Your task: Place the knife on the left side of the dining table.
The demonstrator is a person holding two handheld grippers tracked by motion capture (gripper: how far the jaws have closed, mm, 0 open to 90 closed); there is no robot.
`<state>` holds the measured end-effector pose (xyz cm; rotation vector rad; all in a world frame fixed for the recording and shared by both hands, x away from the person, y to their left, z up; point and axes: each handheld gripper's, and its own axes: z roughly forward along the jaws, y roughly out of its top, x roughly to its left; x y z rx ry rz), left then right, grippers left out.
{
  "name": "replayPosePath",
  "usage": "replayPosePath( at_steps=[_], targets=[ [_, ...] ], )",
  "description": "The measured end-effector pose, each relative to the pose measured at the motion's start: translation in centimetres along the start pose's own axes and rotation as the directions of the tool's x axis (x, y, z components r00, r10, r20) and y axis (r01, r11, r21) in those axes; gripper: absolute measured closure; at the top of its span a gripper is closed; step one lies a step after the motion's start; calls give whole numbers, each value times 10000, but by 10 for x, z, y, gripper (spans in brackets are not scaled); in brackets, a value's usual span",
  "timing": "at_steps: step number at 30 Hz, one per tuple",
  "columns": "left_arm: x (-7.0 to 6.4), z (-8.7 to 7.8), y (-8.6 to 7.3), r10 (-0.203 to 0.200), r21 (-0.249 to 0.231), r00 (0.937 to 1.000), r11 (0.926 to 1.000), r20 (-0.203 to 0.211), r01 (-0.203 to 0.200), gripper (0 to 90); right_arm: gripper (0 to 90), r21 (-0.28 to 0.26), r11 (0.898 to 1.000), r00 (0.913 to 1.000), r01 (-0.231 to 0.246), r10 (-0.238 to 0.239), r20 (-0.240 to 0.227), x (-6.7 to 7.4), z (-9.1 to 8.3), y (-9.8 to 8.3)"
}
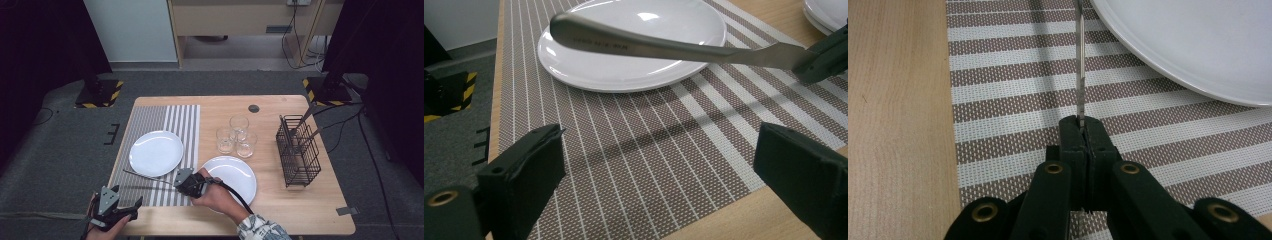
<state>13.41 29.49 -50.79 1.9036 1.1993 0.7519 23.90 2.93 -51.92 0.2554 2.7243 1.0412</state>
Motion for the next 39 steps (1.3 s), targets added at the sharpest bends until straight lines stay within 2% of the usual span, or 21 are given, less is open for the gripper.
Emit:
replayPosePath(
  at_steps=[39],
  targets=[
    [0, 0, 0, 53, -32, 10000, 10000, 4, -53, 59, 889, -29, 9994, 9983, 347, -348, -462, 4, 1, 0]
  ],
)
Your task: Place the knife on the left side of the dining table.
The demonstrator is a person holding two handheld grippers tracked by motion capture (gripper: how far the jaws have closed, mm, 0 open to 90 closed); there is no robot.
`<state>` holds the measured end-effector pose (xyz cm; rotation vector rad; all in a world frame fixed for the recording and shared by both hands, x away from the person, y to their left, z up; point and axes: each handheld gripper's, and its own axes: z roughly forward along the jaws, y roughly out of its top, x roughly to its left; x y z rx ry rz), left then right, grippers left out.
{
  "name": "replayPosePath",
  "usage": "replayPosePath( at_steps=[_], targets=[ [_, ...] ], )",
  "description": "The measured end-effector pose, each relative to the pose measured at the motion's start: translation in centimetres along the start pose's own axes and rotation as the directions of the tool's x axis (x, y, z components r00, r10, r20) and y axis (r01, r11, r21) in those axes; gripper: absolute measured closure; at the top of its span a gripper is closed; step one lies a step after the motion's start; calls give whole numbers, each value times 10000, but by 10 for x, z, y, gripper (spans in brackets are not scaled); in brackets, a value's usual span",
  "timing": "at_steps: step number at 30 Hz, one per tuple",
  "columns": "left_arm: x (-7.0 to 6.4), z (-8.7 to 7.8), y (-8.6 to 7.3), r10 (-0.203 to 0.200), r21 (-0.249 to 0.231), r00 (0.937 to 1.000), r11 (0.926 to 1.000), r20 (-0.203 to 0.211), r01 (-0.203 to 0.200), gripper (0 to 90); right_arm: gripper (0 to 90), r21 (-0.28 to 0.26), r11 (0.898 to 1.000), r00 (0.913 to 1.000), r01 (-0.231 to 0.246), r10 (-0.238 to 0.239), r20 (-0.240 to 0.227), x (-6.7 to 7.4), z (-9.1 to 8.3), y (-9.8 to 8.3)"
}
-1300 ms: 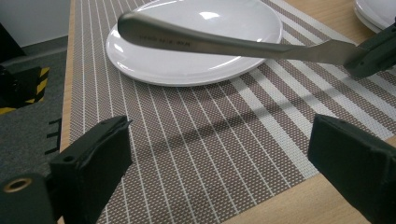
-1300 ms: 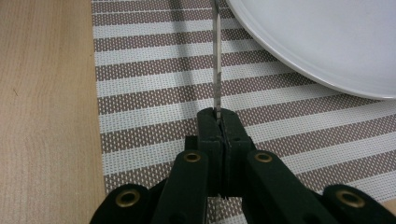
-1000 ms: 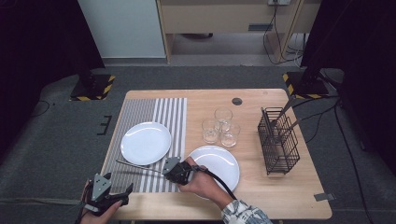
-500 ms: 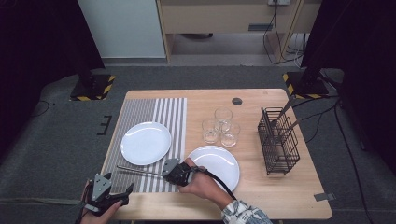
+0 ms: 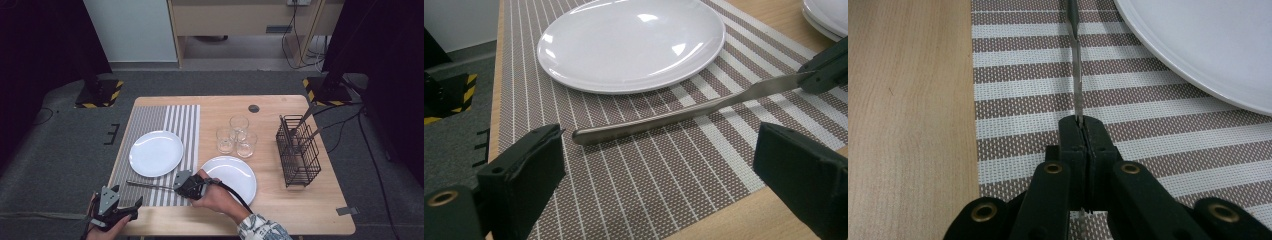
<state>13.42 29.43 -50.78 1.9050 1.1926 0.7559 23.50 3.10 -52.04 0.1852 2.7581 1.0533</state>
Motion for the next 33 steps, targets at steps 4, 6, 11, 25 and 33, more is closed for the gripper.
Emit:
replayPosePath(
  at_steps=[4, 6, 11, 25, 33],
  targets=[
    [0, 0, 0, -2, 28, 10000, 10000, 0, 2, 59, 889, -2, 10000, 10000, 49, -49, -40, 0, -1, 1],
    [0, 0, 0, -4, 25, 10000, 10000, -1, 4, 59, 889, 26, 9999, 9999, 160, -159, -37, -1, -1, 1],
    [0, 0, 0, 5, 31, 10000, 10000, 12, -5, 59, 886, 126, 9994, 9995, 318, -318, 11, -1, -1, 2],
    [0, 1, 0, -4, 42, 10000, 10000, 4, 4, 59, 885, 223, 9979, 9981, 608, -610, 68, -3, 4, 3],
    [0, 1, 0, 1, 46, 10000, 10000, 18, -1, 59, 886, 130, 9974, 9974, 703, -701, -145, -2, 6, 6]
  ],
)
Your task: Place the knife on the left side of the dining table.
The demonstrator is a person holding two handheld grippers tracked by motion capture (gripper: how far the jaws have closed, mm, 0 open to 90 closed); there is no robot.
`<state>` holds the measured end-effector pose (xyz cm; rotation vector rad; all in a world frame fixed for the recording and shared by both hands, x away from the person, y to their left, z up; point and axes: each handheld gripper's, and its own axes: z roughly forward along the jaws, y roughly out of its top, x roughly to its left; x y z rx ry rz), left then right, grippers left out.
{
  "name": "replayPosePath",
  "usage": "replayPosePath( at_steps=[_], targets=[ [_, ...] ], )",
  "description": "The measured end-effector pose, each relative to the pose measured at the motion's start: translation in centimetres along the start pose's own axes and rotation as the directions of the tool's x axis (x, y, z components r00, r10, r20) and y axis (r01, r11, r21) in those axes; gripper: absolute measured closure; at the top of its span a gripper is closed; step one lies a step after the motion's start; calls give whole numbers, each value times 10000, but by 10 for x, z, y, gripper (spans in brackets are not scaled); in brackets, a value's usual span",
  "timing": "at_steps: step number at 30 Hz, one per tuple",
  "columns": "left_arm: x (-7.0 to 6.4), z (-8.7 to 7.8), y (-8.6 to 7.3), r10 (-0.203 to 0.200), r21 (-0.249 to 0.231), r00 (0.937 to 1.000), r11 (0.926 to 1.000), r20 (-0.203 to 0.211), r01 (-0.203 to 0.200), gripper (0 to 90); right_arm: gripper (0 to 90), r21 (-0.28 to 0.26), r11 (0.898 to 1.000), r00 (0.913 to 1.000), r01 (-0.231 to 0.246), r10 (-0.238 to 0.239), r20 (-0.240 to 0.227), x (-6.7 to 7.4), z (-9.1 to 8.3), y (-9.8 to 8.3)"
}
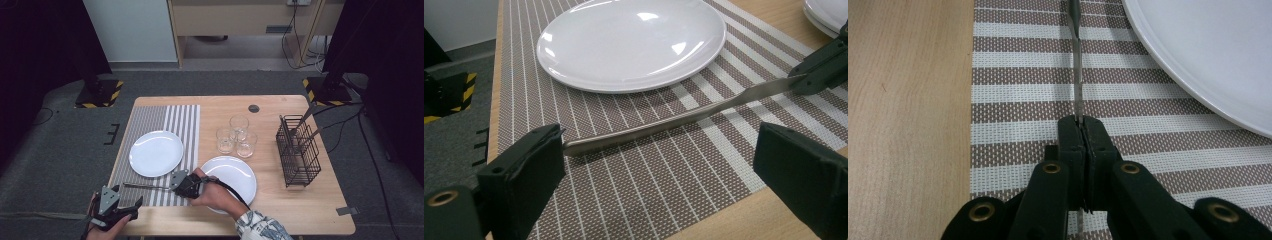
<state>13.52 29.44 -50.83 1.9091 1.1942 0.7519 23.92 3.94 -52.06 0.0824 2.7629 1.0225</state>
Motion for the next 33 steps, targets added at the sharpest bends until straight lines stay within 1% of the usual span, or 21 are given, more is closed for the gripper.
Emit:
replayPosePath(
  at_steps=[3, 5, 8, 12, 18, 23, 26, 33],
  targets=[
    [0, 0, 0, 11, 11, 10000, 10000, 15, -11, 59, 884, 19, 10000, 10000, 43, -43, -31, -2, -1, -1],
    [0, 0, 0, 10, 14, 10000, 10000, 9, -10, 59, 879, 79, 9999, 9998, 111, -113, 147, -2, 0, -1],
    [0, 0, 0, 5, 26, 10000, 10000, -1, -5, 59, 871, 147, 9996, 9993, 239, -243, 269, -1, 0, 0],
    [0, 0, 0, 8, 29, 10000, 10000, -4, -8, 59, 847, 173, 9996, 9992, 202, -208, 338, 0, 0, 0],
    [0, 0, 0, 10, 35, 10000, 10000, -18, -10, 59, 843, 168, 9997, 9995, 200, -204, 228, 0, -1, 0],
    [0, 0, 0, 23, 53, 10000, 10000, -16, -23, 59, 796, 166, 9998, 9998, 144, -146, 146, 2, -2, 0],
    [0, 0, 0, 34, 66, 10000, 10000, -17, -34, 59, 763, 131, 9999, 10000, 74, -74, -36, 2, -3, 0],
    [0, 0, 0, 30, 53, 10000, 10000, -35, -29, 59, 741, 106, 9999, 9999, -29, 30, -117, 2, -5, -1]
  ],
)
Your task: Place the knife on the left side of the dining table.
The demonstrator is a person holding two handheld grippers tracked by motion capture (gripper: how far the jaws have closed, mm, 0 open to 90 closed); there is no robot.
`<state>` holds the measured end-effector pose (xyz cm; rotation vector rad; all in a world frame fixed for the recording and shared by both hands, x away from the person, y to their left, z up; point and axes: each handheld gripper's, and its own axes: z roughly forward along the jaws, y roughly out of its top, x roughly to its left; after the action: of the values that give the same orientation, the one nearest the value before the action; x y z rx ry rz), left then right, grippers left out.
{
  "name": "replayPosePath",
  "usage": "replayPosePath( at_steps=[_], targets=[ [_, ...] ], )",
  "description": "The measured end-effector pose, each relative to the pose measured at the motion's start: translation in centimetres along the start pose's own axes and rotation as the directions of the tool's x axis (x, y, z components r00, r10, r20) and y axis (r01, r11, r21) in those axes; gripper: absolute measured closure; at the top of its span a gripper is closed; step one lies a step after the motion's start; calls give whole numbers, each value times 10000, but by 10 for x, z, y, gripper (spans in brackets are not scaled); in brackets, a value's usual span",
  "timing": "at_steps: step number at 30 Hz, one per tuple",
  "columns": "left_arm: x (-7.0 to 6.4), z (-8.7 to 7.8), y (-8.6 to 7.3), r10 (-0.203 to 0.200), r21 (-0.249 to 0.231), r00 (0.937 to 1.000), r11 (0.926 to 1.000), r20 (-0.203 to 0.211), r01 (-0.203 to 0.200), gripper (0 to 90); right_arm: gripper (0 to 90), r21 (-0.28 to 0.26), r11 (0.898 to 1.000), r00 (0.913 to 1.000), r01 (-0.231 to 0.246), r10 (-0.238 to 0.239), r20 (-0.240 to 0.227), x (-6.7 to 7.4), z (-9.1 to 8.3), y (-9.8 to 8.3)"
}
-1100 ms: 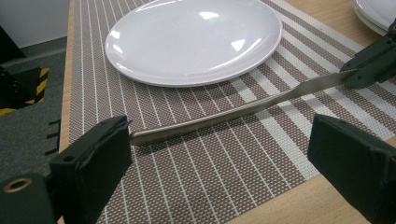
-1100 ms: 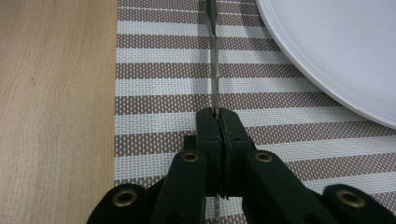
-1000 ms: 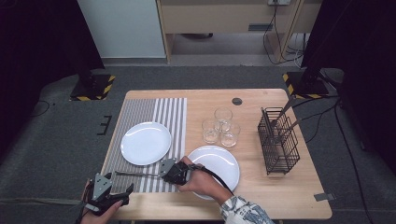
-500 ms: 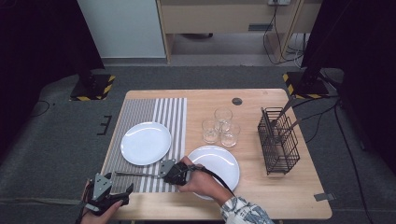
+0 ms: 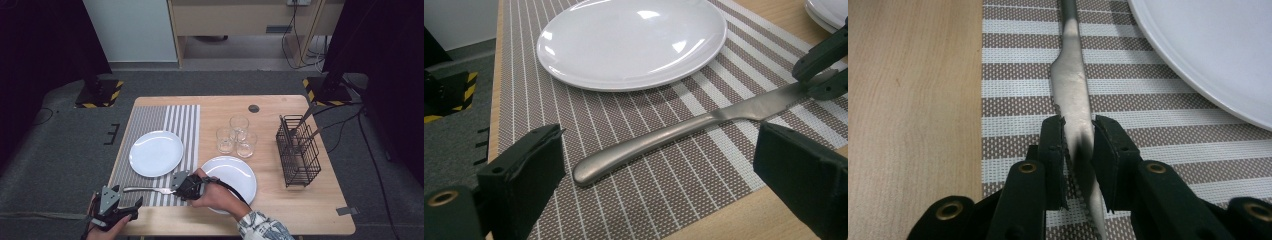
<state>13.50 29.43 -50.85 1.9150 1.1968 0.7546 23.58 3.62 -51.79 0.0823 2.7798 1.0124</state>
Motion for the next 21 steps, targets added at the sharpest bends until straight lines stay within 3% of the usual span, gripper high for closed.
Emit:
replayPosePath(
  at_steps=[13, 21],
  targets=[
    [0, 0, 0, -15, 8, 10000, 10000, -17, 15, 59, 691, -310, 9981, 9954, -527, 550, 779, -9, -6, -1],
    [0, 0, 0, -10, 24, 10000, 10000, -13, 10, 59, 528, -528, 9911, 9840, -1224, 1282, 1236, -16, -10, -3]
  ],
)
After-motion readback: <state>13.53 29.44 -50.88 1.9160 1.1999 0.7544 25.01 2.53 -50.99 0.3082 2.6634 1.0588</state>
